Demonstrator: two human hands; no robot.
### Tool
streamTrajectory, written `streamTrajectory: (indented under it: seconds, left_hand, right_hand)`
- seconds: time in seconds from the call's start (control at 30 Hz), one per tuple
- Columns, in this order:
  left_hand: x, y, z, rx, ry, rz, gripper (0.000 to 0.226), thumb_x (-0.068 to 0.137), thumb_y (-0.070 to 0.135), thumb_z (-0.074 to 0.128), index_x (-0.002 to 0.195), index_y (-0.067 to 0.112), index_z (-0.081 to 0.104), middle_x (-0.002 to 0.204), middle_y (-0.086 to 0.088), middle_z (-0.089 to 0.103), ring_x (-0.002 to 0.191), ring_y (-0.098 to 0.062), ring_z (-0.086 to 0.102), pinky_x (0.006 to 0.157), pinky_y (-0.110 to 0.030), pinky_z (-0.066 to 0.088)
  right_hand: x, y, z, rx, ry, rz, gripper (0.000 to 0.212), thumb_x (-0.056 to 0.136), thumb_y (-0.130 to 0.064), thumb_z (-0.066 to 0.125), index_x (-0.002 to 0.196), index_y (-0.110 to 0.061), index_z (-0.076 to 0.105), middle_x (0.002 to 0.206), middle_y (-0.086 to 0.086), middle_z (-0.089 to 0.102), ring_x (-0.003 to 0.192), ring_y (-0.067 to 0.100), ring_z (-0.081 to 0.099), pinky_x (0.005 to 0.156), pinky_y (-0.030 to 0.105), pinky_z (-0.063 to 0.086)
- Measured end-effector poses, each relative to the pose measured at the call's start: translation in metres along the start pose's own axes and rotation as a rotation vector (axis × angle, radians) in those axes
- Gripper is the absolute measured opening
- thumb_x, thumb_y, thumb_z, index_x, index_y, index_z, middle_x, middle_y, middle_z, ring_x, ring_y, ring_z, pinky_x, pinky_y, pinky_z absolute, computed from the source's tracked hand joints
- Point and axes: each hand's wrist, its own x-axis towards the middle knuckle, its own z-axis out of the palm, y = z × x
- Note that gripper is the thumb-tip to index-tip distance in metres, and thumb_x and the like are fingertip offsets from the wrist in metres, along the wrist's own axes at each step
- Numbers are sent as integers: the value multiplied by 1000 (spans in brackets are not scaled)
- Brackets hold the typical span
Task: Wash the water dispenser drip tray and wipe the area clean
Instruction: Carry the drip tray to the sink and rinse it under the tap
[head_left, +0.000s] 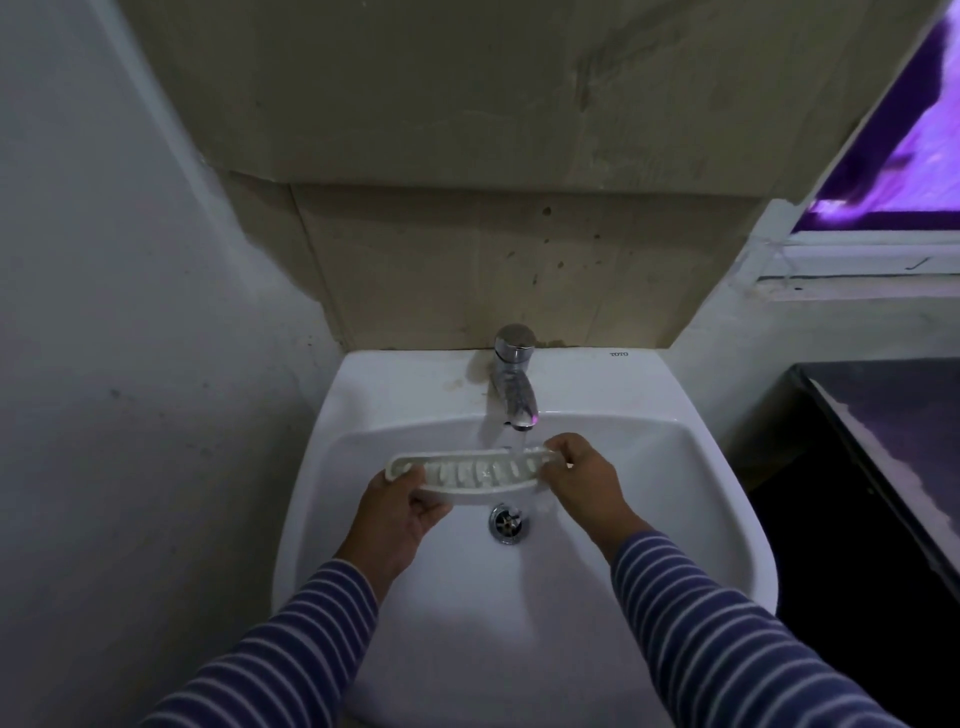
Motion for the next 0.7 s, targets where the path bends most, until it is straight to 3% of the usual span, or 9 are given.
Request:
streamTrajectory:
  seconds: [0.1, 0.23, 0.37, 0.53, 0.63, 0.7]
  left_hand:
    - [-3, -1, 1, -8, -1, -7, 10, 94, 8, 53, 102, 8, 59, 93, -15, 69, 81, -26, 69, 56, -34, 58]
    - [-5, -2, 2, -13, 2, -6, 8, 95, 9, 53, 99, 9, 60, 90, -14, 70, 77, -24, 70, 56, -34, 58]
    - [-5, -2, 4, -24, 1, -8, 8, 94, 8, 53, 98, 10, 60, 87, -13, 71, 74, -23, 72, 56, -35, 58]
    - [-7, -6, 6, -34, -3, -17, 9, 94, 9, 54, 101, 8, 60, 95, -15, 70, 83, -26, 70, 59, -36, 59]
    - [-7, -6, 8, -53, -11, -19, 12, 94, 8, 54, 105, 8, 59, 100, -16, 68, 89, -28, 67, 60, -37, 60]
    - [-7, -7, 11, -45, -29, -28, 12, 94, 7, 53, 105, 8, 58, 100, -16, 68, 88, -28, 68, 61, -37, 59]
  right_hand:
    - [1, 0, 2, -137, 80, -57, 5, 88, -17, 56, 86, -13, 57, 78, 3, 61, 66, 16, 55, 52, 23, 40]
    - [5, 0, 5, -263, 139, -116, 25, 90, -20, 57, 68, -16, 46, 69, 1, 53, 56, 10, 46, 46, 19, 31]
    - [8, -4, 7, -182, 109, -51, 14, 85, -12, 56, 76, -15, 47, 81, 5, 53, 62, 14, 48, 49, 20, 33]
    - [8, -1, 3, -220, 101, -113, 29, 95, -32, 49, 70, -18, 44, 75, 2, 50, 64, 17, 48, 50, 23, 29]
    - [7, 0, 6, -224, 19, -114, 11, 87, -21, 56, 87, -17, 46, 91, 2, 46, 74, 16, 48, 59, 23, 36]
    - [6, 2, 7, -246, 56, -128, 12, 87, -23, 57, 92, -21, 46, 95, 1, 46, 77, 17, 50, 63, 26, 39]
